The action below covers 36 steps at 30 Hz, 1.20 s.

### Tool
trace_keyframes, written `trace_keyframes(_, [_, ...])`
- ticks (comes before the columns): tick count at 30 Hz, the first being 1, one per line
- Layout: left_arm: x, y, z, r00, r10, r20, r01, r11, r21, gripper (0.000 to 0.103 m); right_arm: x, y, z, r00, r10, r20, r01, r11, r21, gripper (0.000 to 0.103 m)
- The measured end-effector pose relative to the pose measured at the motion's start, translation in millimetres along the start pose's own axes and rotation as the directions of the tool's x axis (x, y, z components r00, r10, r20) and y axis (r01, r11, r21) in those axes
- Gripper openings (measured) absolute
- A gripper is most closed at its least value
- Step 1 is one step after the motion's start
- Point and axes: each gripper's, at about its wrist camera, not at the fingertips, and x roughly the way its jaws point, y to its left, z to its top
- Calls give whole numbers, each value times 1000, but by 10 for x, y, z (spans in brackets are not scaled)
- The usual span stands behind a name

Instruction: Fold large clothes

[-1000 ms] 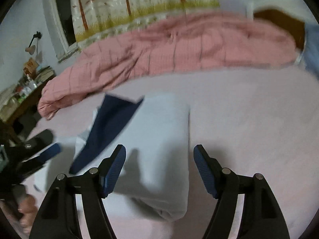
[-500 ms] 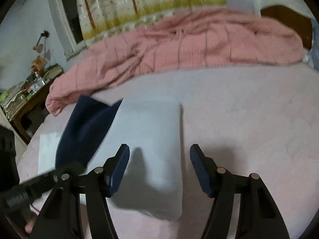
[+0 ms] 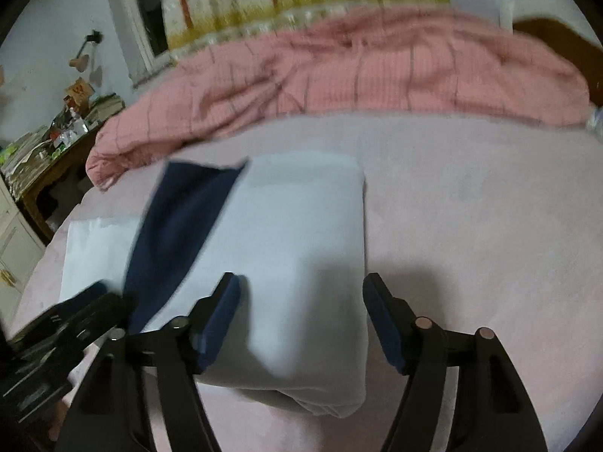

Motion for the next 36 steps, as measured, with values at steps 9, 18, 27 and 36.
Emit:
trace_keyframes(9, [-257, 1399, -215, 962, 243, -129, -270, 921, -282, 100, 486, 779, 112, 950, 239, -202, -248, 968, -22, 51])
trace_keyframes(18, [199, 1744, -194, 979, 112, -171, -174, 894, -412, 102, 402, 883, -91, 976, 184, -118, -200, 969, -147, 48])
trace_keyframes(27, [12, 1238, 163, 959, 270, -87, -278, 955, -106, 17, 142, 538, 247, 971, 237, -32, -237, 971, 17, 47])
trace_keyframes(36, [-497, 307, 518, 991, 14, 132, -26, 995, 93, 12, 423, 278, 168, 818, 564, -109, -534, 816, 220, 44])
